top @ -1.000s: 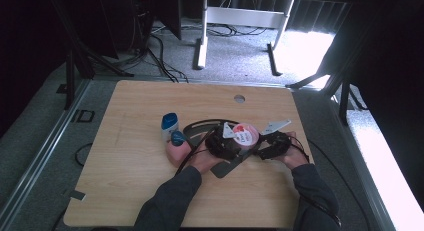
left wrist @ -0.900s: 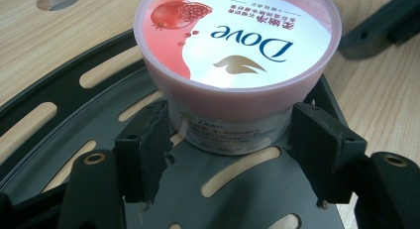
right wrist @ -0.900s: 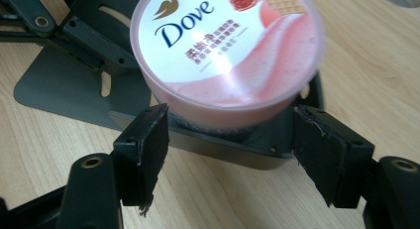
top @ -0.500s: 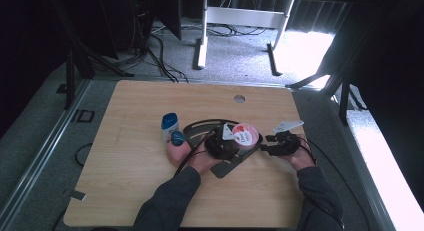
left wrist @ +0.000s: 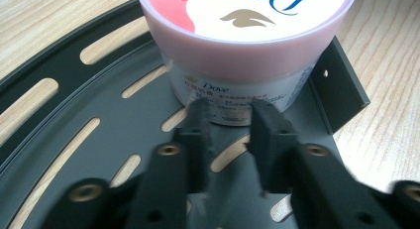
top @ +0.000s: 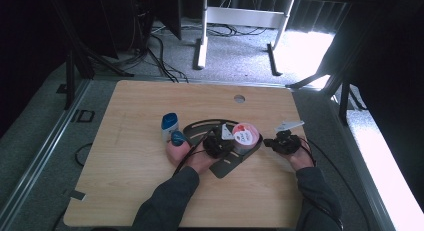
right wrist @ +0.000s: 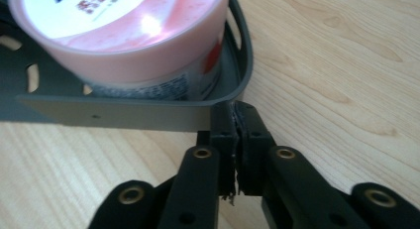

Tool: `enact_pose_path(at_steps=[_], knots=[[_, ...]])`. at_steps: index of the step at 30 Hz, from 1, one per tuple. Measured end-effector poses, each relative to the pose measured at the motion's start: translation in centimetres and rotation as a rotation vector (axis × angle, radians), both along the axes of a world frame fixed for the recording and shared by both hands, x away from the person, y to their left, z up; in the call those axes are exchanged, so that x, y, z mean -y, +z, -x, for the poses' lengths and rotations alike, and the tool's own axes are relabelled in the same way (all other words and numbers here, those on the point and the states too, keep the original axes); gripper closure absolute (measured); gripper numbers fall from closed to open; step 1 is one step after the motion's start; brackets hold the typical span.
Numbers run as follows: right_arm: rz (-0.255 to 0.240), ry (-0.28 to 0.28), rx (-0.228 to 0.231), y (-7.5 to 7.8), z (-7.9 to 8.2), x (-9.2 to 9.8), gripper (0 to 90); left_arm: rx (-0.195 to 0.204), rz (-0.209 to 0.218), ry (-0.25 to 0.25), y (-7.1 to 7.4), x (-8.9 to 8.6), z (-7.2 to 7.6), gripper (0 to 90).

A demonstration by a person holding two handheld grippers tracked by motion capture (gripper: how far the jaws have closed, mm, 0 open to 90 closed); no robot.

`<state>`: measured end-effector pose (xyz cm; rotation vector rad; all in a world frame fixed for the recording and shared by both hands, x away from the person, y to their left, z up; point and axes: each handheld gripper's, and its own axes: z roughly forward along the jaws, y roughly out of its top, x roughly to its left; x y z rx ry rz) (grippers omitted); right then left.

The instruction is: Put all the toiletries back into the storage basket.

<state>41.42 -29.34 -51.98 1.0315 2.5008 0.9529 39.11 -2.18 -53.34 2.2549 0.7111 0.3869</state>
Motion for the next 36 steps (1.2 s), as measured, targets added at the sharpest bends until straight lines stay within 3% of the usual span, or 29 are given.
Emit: enact_pose_path(at_steps=[3,10,28,36], knots=[[0.021,-0.041,-0.020,-0.4,-0.4,-0.3,89.6,0.001,-0.008,0.023,0.0,0.1,-0.1,83.6],[0.029,-0.093,-0.033,-1.0,-1.2,-0.7,89.7,-0.009,-0.003,0.044,0.0,0.2,-0.5,84.2],[-0.001,-0.114,-0.043,-1.4,-1.6,-0.5,90.0,-0.017,0.005,0.017,0.1,1.2,-0.5,83.1],[-0.011,-0.091,-0.037,-1.3,-1.4,-0.2,87.9,-0.027,0.007,-0.006,0.2,1.4,0.3,73.5]])
